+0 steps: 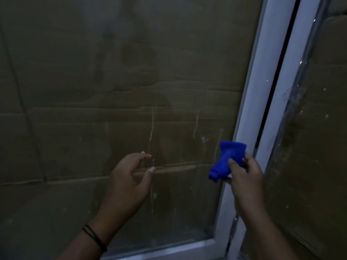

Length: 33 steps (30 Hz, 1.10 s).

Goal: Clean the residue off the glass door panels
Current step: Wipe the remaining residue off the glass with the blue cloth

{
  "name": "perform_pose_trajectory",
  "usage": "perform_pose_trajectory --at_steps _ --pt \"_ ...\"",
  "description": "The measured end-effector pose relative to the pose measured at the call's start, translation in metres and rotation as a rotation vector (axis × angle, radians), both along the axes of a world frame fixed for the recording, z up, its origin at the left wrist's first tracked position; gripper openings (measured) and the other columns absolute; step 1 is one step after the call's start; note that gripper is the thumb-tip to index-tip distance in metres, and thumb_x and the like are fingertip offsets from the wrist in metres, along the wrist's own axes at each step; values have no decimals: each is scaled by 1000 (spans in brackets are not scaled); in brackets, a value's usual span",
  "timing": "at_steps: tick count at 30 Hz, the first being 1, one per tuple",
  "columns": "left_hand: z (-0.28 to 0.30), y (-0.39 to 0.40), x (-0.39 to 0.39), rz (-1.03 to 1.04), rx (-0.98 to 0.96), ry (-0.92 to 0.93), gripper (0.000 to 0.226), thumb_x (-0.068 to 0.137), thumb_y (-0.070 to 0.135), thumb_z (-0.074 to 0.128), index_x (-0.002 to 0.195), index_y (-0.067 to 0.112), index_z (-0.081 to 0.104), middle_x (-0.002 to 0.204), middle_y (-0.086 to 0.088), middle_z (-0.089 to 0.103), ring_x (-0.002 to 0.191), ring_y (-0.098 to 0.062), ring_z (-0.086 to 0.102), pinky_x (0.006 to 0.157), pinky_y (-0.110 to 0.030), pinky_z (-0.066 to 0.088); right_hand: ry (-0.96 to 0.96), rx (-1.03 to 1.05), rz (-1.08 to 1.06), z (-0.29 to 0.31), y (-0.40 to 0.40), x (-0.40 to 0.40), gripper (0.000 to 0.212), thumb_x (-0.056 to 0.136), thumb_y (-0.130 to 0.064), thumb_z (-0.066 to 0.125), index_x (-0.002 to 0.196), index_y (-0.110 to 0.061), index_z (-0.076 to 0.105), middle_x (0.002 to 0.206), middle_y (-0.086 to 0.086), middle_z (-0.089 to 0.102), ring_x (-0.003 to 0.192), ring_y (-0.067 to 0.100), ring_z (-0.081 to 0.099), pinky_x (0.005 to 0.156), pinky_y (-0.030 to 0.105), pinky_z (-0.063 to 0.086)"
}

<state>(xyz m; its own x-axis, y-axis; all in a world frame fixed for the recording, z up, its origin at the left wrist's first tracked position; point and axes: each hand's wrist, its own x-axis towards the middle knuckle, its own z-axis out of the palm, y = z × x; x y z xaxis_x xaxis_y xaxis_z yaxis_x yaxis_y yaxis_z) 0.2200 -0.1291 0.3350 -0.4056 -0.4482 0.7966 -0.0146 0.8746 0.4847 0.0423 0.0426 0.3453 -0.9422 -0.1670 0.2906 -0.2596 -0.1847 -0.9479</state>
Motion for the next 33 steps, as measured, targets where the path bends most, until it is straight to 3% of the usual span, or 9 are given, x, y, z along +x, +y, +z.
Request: perform_pose_trajectory --at_steps 3,7,14,17,21,23,26,30,33 --pt "15 -18 -1 89 -137 5 20 80 22 61 95 10 69 95 -1 66 90 -17 61 85 -23 42 262 113 -250 14 -16 -37 45 93 -12 52 134 -28 45 124 -2 53 91 5 53 76 25 44" --pt "22 -47 5 234 -237 2 33 80 31 53 97 8 70 95 -6 65 90 -25 60 82 -35 45 395 289 -381 22 -38 -73 48 94 -5 46 140 -17 40 125 8 47 95 8 44 79 25 36" --pt "26 -94 23 389 -322 47 32 81 29 52 97 8 69 91 -10 62 87 -26 53 79 -35 39 443 249 -349 10 -96 -63 47 92 2 47 137 -11 46 100 6 44 81 15 45 71 13 27" --pt "24 -103 28 400 -303 25 35 80 31 50 97 8 70 90 -11 63 85 -29 55 79 -36 39 528 173 -333 7 -128 -29 44 88 11 48 130 -3 52 93 11 46 76 23 50 69 16 29" --pt "24 -108 30 400 -290 22 36 80 31 49 97 7 70 90 -11 63 86 -29 54 79 -36 38 732 225 64 2 -168 29 47 89 5 49 131 -15 52 99 0 50 79 8 50 69 12 39" --pt "26 -110 32 399 -288 21 36 79 31 49 98 7 69 90 -11 63 86 -30 55 79 -36 38 652 221 250 5 -176 44 41 92 -2 49 130 -18 54 105 -4 54 87 0 52 77 8 41" --pt "29 -113 36 403 -292 15 37 80 32 49 99 8 69 91 -10 62 87 -31 55 80 -36 38 195 8 306 21 -167 42 36 93 -7 52 127 -17 56 116 -2 61 98 0 58 88 14 44" --pt "32 -116 38 416 -292 17 36 80 33 49 100 10 68 92 -10 63 88 -32 56 79 -39 40 -42 -267 146 35 -118 13 24 92 -2 49 107 -17 60 93 3 67 75 8 63 70 23 49" --pt "33 -115 37 422 -288 16 37 80 34 48 100 10 68 92 -10 63 88 -33 56 79 -40 40 -19 -214 -118 42 -77 -14 25 90 -3 49 107 -18 60 91 1 67 74 12 61 68 28 47"
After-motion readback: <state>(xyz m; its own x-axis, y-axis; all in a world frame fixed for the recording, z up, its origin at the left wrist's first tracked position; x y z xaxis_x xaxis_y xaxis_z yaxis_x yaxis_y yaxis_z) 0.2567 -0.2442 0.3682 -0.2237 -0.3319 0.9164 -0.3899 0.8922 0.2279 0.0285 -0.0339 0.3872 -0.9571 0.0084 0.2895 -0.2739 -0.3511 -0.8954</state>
